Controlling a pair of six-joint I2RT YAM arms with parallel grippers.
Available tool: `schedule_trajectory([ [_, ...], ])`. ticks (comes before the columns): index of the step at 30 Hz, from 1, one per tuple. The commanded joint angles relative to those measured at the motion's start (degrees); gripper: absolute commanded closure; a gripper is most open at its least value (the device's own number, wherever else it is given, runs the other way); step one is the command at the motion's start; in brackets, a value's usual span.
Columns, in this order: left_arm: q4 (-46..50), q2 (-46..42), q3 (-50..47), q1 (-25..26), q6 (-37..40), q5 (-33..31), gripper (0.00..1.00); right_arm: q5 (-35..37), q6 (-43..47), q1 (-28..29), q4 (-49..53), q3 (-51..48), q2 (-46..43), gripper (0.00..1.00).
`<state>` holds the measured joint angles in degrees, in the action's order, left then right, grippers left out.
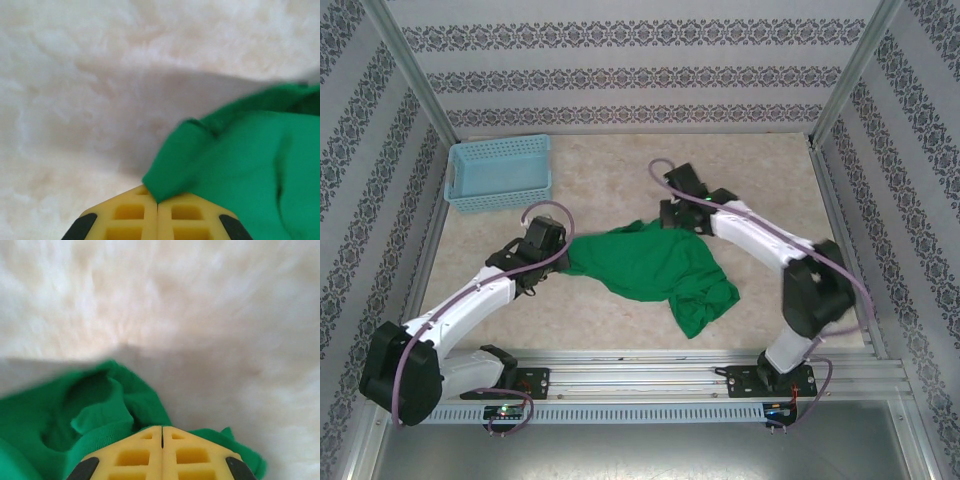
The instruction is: Fold the inside-out t-shirt
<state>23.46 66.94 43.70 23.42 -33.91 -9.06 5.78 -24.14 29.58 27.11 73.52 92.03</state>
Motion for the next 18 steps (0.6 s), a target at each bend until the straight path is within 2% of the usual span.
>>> schedule_trajectory([
  [1,0.4,-0.5,8.8,-2.3,4.2,-1.4,1.0,7.1,1.4,-2.6,-0.8,-0.7,-10.4,1.0],
  [4,0.0,-1.1,15.7,-3.8,6.0,-2.5,1.0,9.6,2.3,-3.3,-0.8,-1.3,-19.3,1.0],
  [7,-4.5,-3.5,17.0,-3.9,7.0,-2.2,1.0,9.1,2.1,-2.3,-2.1,-5.0,-27.0,1.0],
  [10,-8.3,-4.1,13.9,-3.9,7.0,2.7,1.0,10.5,0.9,2.0,-2.8,-12.2,-32.0,1.0],
  [13,-9.3,-2.3,8.9,-3.9,5.8,8.8,1.0,11.6,-3.6,8.2,-6.2,-23.9,-34.4,1.0],
  [16,-9.6,0.2,2.6,-3.9,4.5,12.2,1.0,10.4,-11.6,13.4,-11.7,-35.8,-32.4,0.89],
  [18,-9.4,1.4,-1.1,-3.9,4.1,12.9,1.0,8.3,-15.7,14.9,-13.9,-40.2,-29.6,0.79],
])
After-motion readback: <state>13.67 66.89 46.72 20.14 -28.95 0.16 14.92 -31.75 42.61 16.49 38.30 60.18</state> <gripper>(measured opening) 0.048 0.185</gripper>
